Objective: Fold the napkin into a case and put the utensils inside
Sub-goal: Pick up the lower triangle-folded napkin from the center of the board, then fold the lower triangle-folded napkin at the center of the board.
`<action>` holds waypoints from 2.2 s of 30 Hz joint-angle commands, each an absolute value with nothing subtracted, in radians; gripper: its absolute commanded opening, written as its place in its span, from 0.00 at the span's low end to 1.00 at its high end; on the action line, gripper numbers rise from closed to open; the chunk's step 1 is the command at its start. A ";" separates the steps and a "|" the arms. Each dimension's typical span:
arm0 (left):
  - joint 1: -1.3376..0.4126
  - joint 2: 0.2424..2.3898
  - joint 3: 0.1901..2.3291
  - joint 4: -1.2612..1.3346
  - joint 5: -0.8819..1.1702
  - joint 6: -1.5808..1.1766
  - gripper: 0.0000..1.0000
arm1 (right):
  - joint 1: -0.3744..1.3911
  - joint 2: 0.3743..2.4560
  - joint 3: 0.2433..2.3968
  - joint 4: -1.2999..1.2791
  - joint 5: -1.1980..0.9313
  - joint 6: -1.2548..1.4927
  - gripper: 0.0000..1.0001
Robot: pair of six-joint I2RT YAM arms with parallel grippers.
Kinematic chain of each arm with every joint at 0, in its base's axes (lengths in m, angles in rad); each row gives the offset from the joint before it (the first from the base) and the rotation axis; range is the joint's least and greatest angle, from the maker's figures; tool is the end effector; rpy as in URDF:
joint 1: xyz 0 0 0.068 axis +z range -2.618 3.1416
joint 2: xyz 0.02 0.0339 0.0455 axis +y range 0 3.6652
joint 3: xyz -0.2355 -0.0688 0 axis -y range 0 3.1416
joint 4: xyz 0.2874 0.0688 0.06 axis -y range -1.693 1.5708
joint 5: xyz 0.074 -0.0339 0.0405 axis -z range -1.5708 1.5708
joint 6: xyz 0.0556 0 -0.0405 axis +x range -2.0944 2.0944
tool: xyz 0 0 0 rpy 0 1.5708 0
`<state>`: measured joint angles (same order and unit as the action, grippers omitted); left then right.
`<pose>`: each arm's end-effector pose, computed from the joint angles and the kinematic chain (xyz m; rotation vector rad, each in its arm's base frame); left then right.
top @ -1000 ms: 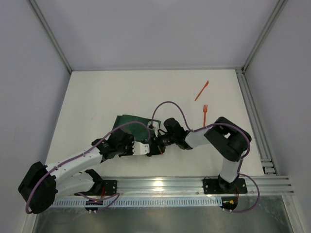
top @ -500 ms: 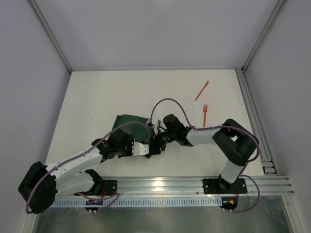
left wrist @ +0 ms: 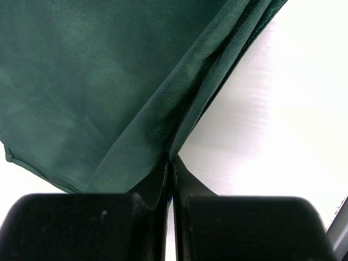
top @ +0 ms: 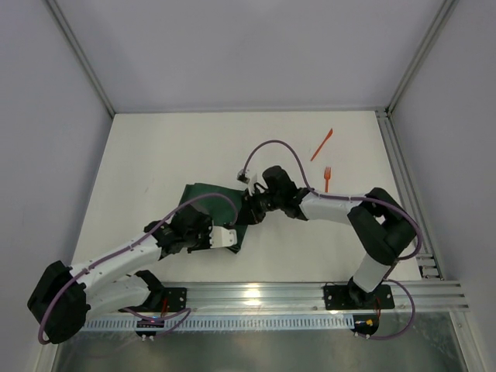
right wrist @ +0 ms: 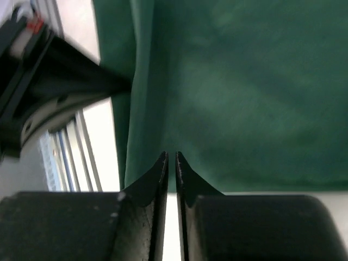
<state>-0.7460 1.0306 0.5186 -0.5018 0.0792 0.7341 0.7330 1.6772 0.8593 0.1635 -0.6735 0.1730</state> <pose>0.1786 -0.1710 0.1171 1.7635 1.8878 -0.1067 0.2581 0.2790 0.1075 -1.0216 2.1097 1.2257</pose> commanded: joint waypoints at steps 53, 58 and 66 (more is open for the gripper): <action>-0.554 1.322 0.787 -0.502 0.265 0.793 0.00 | 0.730 1.859 1.114 0.150 -0.569 0.307 0.36; -0.554 1.319 0.788 -0.503 0.268 0.785 0.00 | 0.698 1.778 1.065 0.153 -0.503 0.308 0.46; -0.554 1.321 0.796 -0.506 0.278 0.773 0.00 | 0.680 1.648 0.915 0.190 -0.388 0.316 0.50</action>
<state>-0.5602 1.3430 0.7574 -0.5003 0.2440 0.7746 0.6781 1.7264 0.9791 0.1528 -0.4553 0.3168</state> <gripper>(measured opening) 0.006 0.488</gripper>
